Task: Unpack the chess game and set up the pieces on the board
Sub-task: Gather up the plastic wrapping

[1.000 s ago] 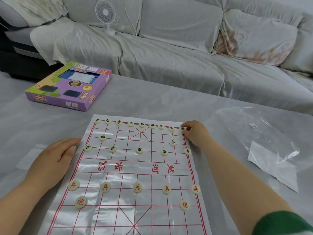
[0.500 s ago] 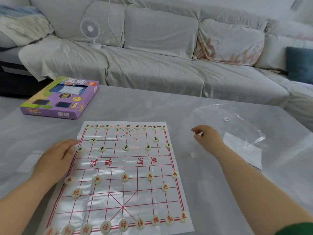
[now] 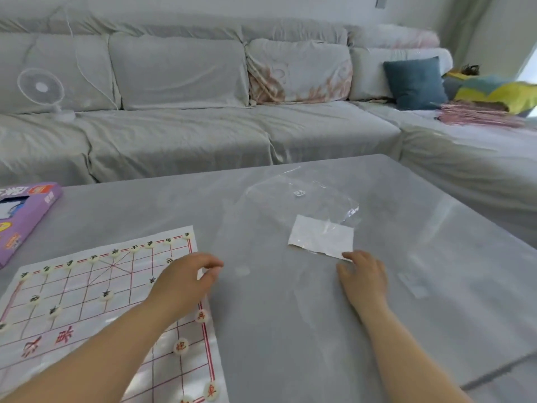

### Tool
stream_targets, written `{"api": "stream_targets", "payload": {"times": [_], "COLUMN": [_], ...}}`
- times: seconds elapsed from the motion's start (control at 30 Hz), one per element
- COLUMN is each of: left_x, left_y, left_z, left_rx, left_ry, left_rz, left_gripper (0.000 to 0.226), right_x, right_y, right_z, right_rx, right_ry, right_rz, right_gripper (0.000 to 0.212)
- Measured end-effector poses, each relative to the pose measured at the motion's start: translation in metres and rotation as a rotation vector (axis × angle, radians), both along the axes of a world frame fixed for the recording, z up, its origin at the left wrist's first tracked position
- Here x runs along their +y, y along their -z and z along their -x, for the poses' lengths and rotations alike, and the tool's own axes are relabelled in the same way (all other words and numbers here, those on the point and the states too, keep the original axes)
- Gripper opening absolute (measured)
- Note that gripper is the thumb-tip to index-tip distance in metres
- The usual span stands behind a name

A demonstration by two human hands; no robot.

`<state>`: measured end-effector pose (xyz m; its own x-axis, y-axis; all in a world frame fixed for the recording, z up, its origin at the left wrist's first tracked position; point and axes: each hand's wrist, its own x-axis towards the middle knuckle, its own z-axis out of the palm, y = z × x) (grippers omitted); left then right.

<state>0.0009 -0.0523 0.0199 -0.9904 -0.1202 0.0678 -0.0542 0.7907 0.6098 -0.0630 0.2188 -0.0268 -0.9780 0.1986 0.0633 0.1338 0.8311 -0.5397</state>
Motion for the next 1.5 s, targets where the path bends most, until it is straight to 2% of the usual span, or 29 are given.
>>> {"api": "stream_targets", "payload": {"times": [0.2,0.47,0.57,0.67,0.77,0.87,1.0,1.1,1.17,1.27,1.33,1.43,1.47,1.5], "left_x": [0.064,0.125,0.139,0.146,0.147,0.139,0.116,0.098,0.091,0.088,0.091,0.098,0.102,0.106], "left_y": [0.018,0.036,0.047,0.055,0.056,0.054,0.047,0.047,0.049,0.050,0.048,0.051,0.051,0.054], "left_z": [0.065,0.147,0.161,0.167,0.168,0.158,0.116,0.075,0.052,0.030,0.023,0.020,0.020,0.021], "left_rx": [-0.071,-0.035,-0.062,-0.013,0.035,0.077,0.089,-0.031,-0.100,-0.123,-0.131,-0.098,-0.074,-0.071], "left_ry": [0.192,0.242,0.257,0.199,0.135,0.074,0.087,0.209,0.297,0.371,0.397,0.284,0.261,0.255], "left_rz": [0.218,0.359,0.450,0.341,0.205,-0.029,-0.125,-0.122,-0.121,-0.122,-0.165,-0.221,-0.188,-0.143], "left_gripper": [0.031,0.056,0.051,0.031,0.023,0.019,0.006,0.020,0.021,0.020,0.008,0.013,0.031,0.059], "right_x": [0.015,0.021,0.022,0.024,0.024,0.026,0.031,0.033,0.028,0.008,-0.006,-0.017,-0.018,-0.019], "right_y": [0.010,0.023,0.025,0.025,0.025,0.024,0.012,-0.007,-0.014,-0.007,0.006,0.017,0.019,0.019], "right_z": [0.025,0.038,0.041,0.041,0.040,0.039,0.029,0.013,0.004,-0.003,0.000,0.005,0.007,0.008], "right_rx": [-0.055,0.084,0.094,0.104,0.119,0.161,0.256,0.386,0.416,0.351,0.266,0.079,0.072,0.081], "right_ry": [-0.104,-0.099,-0.085,-0.079,-0.071,-0.003,0.065,0.013,-0.073,-0.192,-0.264,-0.335,-0.339,-0.337], "right_rz": [-0.150,-0.114,-0.092,-0.054,0.001,0.179,0.364,0.335,0.329,0.258,0.141,-0.001,-0.011,-0.011], "right_gripper": [0.046,0.025,0.021,0.019,0.014,0.008,0.007,0.005,0.005,0.007,0.010,0.020,0.021,0.022]}}
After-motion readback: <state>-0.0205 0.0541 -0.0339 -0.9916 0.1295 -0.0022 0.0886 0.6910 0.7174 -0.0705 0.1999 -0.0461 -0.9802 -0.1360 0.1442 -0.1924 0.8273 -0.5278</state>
